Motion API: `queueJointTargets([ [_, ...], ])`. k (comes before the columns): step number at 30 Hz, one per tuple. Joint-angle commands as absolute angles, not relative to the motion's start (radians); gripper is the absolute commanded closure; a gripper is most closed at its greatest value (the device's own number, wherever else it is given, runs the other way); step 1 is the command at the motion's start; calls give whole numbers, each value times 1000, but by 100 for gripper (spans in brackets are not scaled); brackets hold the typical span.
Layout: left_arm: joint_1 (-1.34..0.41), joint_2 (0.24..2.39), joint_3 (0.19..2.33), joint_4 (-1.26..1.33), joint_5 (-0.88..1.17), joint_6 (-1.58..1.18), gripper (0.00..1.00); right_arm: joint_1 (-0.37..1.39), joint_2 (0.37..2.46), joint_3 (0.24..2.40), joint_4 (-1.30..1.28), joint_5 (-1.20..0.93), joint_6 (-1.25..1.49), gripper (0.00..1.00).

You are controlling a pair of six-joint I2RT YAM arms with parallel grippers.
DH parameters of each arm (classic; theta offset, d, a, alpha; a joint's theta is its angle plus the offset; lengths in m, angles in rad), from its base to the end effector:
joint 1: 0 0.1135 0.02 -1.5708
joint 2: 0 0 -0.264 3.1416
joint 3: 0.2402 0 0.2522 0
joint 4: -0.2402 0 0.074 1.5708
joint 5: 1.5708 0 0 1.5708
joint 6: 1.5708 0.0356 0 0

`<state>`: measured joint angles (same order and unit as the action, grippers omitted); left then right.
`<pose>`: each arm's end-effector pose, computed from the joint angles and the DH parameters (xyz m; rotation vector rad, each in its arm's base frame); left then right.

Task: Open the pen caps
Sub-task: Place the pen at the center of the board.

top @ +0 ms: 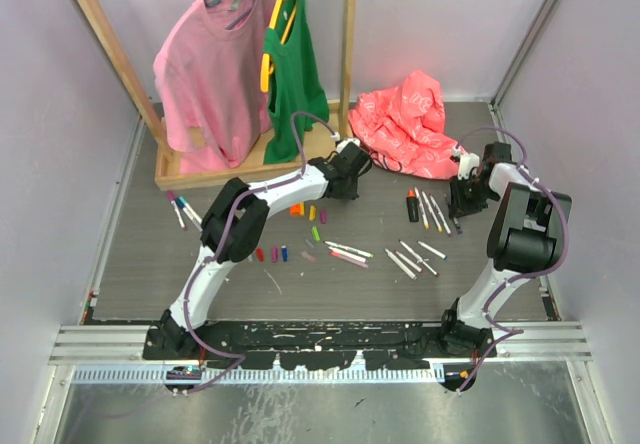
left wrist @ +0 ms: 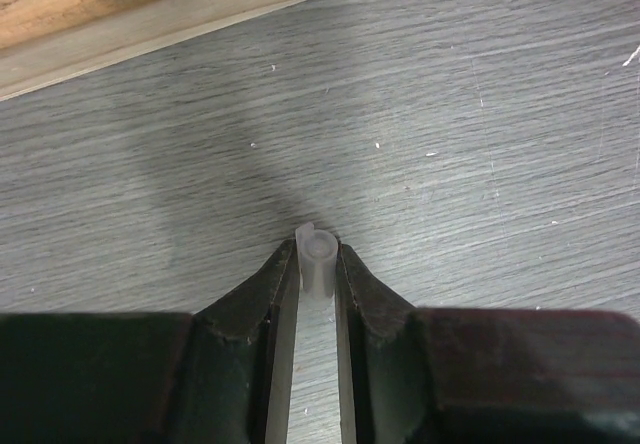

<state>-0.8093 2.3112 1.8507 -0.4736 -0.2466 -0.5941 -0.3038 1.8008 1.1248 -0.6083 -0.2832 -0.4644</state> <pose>0.3573 -0.3622 0.1660 0.1661 2.4828 -0.2936 0.3268 -0.0920 0.1603 -0.2783 2.7503 0.2159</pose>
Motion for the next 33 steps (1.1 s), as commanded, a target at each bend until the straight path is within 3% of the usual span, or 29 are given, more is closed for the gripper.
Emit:
queueJointTargets([
  [1, -802, 2283, 1839, -448, -245, -607, 78, -317, 1826, 1150, -616, -281, -462, 73],
  [16, -801, 2280, 1837, -437, -222, -600, 74, -321, 1835, 1158, -629, -290, -462, 71],
  [33, -801, 2165, 1802, -402, -109, -545, 63, -324, 1741, 1154, -618, -297, -463, 68],
])
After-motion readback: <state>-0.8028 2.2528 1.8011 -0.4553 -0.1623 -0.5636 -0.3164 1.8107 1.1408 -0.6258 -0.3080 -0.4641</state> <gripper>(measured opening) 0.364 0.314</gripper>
